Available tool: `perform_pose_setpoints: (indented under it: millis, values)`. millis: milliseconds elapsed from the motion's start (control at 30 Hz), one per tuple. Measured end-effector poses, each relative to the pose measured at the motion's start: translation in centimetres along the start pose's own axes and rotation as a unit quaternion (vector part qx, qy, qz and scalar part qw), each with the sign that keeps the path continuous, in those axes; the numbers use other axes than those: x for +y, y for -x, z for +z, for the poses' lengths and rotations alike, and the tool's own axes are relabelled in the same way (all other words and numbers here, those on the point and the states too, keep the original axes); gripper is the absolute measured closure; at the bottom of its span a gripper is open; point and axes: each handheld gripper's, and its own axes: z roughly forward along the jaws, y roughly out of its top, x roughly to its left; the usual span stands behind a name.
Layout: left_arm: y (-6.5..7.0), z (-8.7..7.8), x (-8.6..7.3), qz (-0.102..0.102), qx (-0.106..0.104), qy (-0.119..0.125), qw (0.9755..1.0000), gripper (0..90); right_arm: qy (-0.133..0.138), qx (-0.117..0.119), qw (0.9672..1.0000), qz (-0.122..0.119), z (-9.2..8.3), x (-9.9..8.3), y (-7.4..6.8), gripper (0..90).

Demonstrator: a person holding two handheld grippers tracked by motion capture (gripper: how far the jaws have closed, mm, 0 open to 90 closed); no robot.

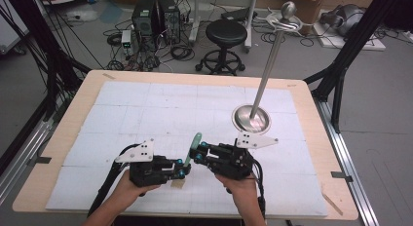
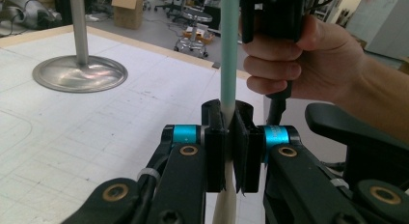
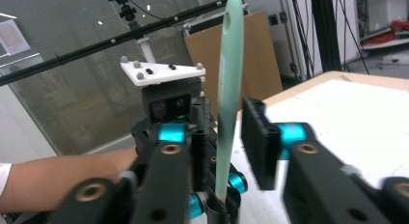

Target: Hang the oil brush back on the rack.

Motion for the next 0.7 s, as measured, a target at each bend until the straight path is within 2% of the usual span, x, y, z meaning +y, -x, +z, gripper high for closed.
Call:
perform_pose_setpoints:
  millis: [133, 167, 200, 233, 367, 467, 700]
  values:
    - [0.0, 0.1, 0.0, 0.003, 0.002, 0.002, 1.0000, 83.1, 0.003, 0.005, 1.0000, 0.004, -0.1, 0.0, 0.0, 82.4]
    - [0.0, 0.1, 0.0, 0.004, 0.017, -0.002, 0.9998, 77.6, 0.003, 0.003, 1.0000, 0.002, -0.2, 0.1, 0.1, 82.5]
    - [0.0, 0.0, 0.0, 0.004, 0.027, -0.006, 0.9996, 67.4, 0.007, 0.003, 1.0000, 0.005, -0.3, 0.2, 0.1, 82.6]
    - [-0.1, -0.1, 0.0, 0.008, 0.034, -0.009, 0.9993, 62.6, 0.011, 0.000, 0.9999, 0.006, -0.6, 0.3, 0.1, 82.7]
    - [-0.4, -0.9, 0.0, 0.013, 0.061, -0.007, 0.9980, 48.4, 0.019, -0.023, 0.9995, 0.005, -1.6, 1.0, 0.4, 82.8]
    - [-0.6, -1.7, 0.0, 0.017, 0.078, 0.002, 0.9968, 44.0, 0.018, -0.043, 0.9989, 0.002, -2.4, 1.8, 0.7, 82.8]
    - [-1.6, -4.2, -1.0, 0.000, 0.125, 0.016, 0.9920, 33.0, 0.003, -0.085, 0.9963, -0.014, -3.4, 3.8, 1.3, 82.9]
